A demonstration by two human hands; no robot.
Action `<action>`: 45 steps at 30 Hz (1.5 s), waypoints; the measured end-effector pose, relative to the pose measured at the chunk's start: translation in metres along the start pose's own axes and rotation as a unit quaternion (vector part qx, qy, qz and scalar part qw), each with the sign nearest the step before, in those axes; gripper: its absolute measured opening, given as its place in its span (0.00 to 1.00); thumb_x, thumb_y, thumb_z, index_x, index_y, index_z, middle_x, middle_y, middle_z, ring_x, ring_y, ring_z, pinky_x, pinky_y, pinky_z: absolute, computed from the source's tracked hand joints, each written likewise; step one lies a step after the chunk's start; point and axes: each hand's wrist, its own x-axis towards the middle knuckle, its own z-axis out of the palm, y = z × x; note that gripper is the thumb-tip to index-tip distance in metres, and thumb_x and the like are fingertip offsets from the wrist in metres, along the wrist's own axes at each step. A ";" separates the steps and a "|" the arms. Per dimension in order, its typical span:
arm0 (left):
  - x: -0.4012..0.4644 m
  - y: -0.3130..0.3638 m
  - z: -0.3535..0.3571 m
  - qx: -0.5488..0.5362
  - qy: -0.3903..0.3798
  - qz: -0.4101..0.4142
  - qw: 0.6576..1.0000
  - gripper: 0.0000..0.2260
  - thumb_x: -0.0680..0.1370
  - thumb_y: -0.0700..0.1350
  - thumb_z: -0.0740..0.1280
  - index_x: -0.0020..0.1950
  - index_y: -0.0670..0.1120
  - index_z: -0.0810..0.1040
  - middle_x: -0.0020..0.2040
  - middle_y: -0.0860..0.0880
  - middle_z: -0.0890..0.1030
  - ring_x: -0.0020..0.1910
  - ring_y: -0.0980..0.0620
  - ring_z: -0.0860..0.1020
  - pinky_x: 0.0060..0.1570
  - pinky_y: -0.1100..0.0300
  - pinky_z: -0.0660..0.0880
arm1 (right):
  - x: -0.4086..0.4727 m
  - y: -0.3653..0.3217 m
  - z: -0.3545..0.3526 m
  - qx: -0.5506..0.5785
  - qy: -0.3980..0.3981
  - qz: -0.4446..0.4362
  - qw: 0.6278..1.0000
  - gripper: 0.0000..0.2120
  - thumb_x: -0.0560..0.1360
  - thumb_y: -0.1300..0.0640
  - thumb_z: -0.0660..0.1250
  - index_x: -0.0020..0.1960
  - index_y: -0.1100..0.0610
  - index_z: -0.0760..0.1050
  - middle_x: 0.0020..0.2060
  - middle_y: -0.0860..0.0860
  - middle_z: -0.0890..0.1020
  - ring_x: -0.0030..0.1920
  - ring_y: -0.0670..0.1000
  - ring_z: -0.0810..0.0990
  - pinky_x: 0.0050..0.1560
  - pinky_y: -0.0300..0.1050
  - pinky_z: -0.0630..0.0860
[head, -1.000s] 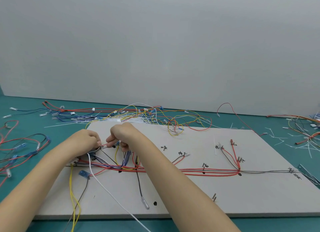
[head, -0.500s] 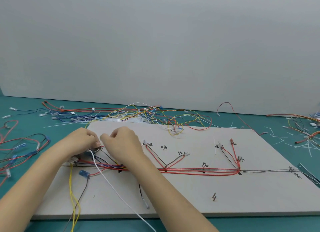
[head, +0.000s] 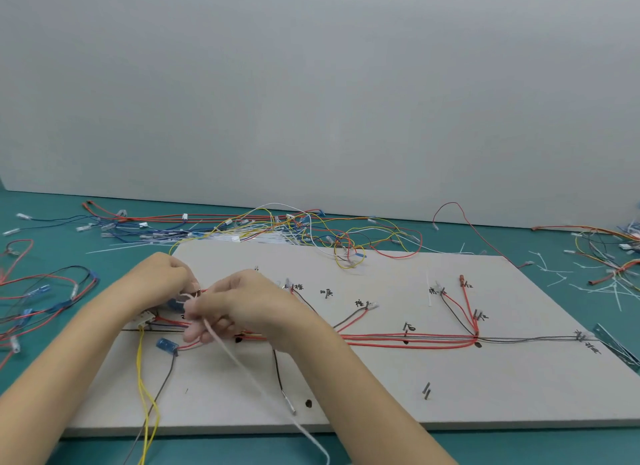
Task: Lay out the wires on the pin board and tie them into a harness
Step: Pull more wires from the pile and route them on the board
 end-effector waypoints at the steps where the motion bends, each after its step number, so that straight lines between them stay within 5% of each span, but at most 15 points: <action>1: 0.000 -0.001 0.000 0.004 0.000 0.001 1.000 0.11 0.72 0.31 0.65 0.34 0.40 0.84 0.27 0.44 0.77 0.32 0.45 0.69 0.34 0.59 0.65 | -0.003 -0.003 -0.004 0.031 0.002 -0.002 1.000 0.08 0.79 0.60 0.64 0.42 0.60 0.76 0.30 0.53 0.79 0.26 0.44 0.77 0.28 0.32 0.72; 4: 0.001 -0.003 -0.001 0.005 -0.004 -0.002 1.000 0.11 0.73 0.33 0.67 0.33 0.43 0.83 0.22 0.52 0.76 0.29 0.49 0.70 0.31 0.63 0.63 | -0.009 -0.009 -0.018 0.075 0.068 -0.006 0.995 0.07 0.80 0.60 0.62 0.47 0.61 0.77 0.27 0.51 0.73 0.21 0.45 0.68 0.23 0.33 0.66; 10: 0.003 -0.005 -0.004 0.006 -0.019 0.003 1.000 0.12 0.74 0.37 0.72 0.32 0.46 0.84 0.30 0.52 0.82 0.35 0.52 0.75 0.34 0.62 0.67 | -0.027 0.000 -0.040 -0.061 0.103 0.043 0.992 0.07 0.76 0.59 0.66 0.44 0.59 0.82 0.23 0.49 0.66 0.22 0.47 0.57 0.23 0.36 0.52; 15: 0.000 -0.003 -0.004 0.025 -0.023 0.015 0.999 0.11 0.74 0.39 0.73 0.32 0.48 0.84 0.35 0.51 0.83 0.37 0.51 0.76 0.36 0.61 0.68 | -0.036 0.010 -0.039 -0.116 0.114 0.085 0.983 0.07 0.72 0.63 0.67 0.44 0.66 0.81 0.19 0.48 0.69 0.20 0.45 0.61 0.21 0.36 0.57; 20: -0.002 -0.002 -0.006 0.044 -0.024 0.042 0.998 0.10 0.74 0.40 0.74 0.34 0.50 0.85 0.36 0.50 0.84 0.39 0.50 0.78 0.40 0.61 0.72 | -0.035 0.015 -0.028 -0.161 0.088 0.111 0.977 0.09 0.71 0.61 0.66 0.33 0.57 0.79 0.16 0.46 0.70 0.18 0.45 0.62 0.18 0.33 0.56; 24: -0.005 0.000 -0.006 0.057 -0.031 0.093 0.994 0.13 0.75 0.35 0.71 0.36 0.52 0.85 0.32 0.53 0.84 0.37 0.50 0.80 0.39 0.60 0.74 | -0.032 0.020 -0.022 -0.122 0.084 0.116 0.982 0.10 0.71 0.64 0.64 0.31 0.60 0.76 0.22 0.49 0.78 0.17 0.44 0.68 0.19 0.31 0.61; 27: -0.007 0.003 -0.009 0.079 -0.031 0.121 0.989 0.15 0.74 0.35 0.70 0.34 0.54 0.85 0.35 0.52 0.85 0.42 0.48 0.81 0.48 0.52 0.77 | -0.031 0.024 -0.018 -0.101 0.089 0.112 0.984 0.09 0.71 0.65 0.63 0.33 0.62 0.75 0.28 0.53 0.80 0.20 0.47 0.71 0.19 0.34 0.63; 31: -0.012 0.007 -0.004 0.106 -0.004 0.134 0.985 0.15 0.74 0.38 0.67 0.33 0.55 0.84 0.28 0.59 0.80 0.30 0.57 0.75 0.32 0.61 0.68 | -0.033 0.025 -0.020 -0.092 0.096 0.112 0.985 0.07 0.71 0.65 0.62 0.34 0.63 0.74 0.28 0.53 0.79 0.19 0.47 0.72 0.18 0.34 0.63; 34: -0.019 0.013 0.001 0.077 0.010 0.169 0.982 0.09 0.72 0.43 0.72 0.33 0.54 0.84 0.32 0.59 0.82 0.36 0.57 0.79 0.36 0.61 0.73 | -0.036 0.023 -0.023 -0.096 0.102 0.119 0.983 0.08 0.71 0.65 0.62 0.33 0.62 0.74 0.27 0.54 0.79 0.19 0.49 0.73 0.18 0.33 0.63; 38: -0.030 0.028 0.013 -0.050 -0.067 0.237 0.968 0.04 0.70 0.46 0.77 0.35 0.53 0.86 0.36 0.52 0.85 0.36 0.57 0.80 0.37 0.64 0.75 | -0.045 0.016 -0.030 -0.128 0.086 0.146 0.977 0.09 0.73 0.64 0.61 0.35 0.63 0.74 0.18 0.50 0.76 0.15 0.46 0.69 0.17 0.28 0.59; 41: -0.034 0.031 0.023 -0.043 -0.163 0.244 0.955 0.03 0.70 0.44 0.77 0.37 0.52 0.87 0.36 0.49 0.86 0.34 0.59 0.79 0.36 0.67 0.74 | -0.052 0.014 -0.038 -0.138 0.077 0.165 0.974 0.09 0.73 0.63 0.62 0.35 0.63 0.75 0.17 0.49 0.75 0.14 0.45 0.68 0.17 0.30 0.59; 45: -0.033 0.025 0.026 -0.009 -0.232 0.219 0.947 0.02 0.69 0.47 0.78 0.39 0.51 0.87 0.38 0.48 0.86 0.37 0.55 0.81 0.43 0.58 0.78 | -0.053 0.013 -0.043 -0.179 0.082 0.182 0.963 0.11 0.72 0.59 0.65 0.31 0.58 0.77 0.19 0.49 0.76 0.17 0.45 0.67 0.26 0.40 0.59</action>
